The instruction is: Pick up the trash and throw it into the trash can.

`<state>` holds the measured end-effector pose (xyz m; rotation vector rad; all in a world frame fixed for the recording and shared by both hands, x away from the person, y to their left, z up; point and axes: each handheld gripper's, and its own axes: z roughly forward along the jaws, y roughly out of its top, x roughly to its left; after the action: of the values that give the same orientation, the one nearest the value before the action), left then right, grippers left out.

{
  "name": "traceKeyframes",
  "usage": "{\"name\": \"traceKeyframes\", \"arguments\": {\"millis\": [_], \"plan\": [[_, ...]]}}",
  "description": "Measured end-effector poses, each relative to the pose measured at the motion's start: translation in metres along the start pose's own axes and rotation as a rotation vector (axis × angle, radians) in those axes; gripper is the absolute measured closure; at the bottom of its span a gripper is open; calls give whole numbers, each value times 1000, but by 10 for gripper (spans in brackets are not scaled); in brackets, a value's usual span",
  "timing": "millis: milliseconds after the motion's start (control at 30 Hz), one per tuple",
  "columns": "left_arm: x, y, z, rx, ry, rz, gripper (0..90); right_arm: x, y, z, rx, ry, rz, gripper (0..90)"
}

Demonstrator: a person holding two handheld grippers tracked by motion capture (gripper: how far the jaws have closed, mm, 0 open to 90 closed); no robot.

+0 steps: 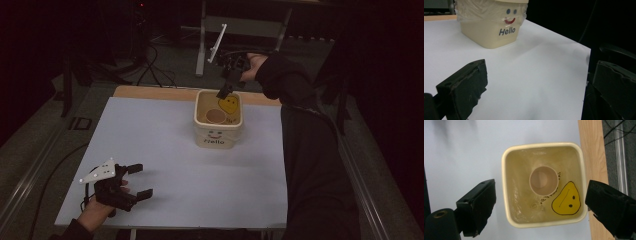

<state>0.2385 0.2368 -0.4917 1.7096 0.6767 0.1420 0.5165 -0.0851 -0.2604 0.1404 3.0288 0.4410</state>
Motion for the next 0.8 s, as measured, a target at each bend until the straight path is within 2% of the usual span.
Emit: {"name": "traceKeyframes", "arguments": {"millis": [167, 633, 800], "plan": [[-1, 0, 2, 9, -6, 9, 5, 4, -5, 0, -3, 4, 21, 98], [-1, 2, 8, 14, -32, 20, 5, 24, -18, -2, -53, 14, 25, 97], [0, 3, 8, 8, -27, 21, 5, 32, -24, -2, -59, 12, 34, 98]]}}
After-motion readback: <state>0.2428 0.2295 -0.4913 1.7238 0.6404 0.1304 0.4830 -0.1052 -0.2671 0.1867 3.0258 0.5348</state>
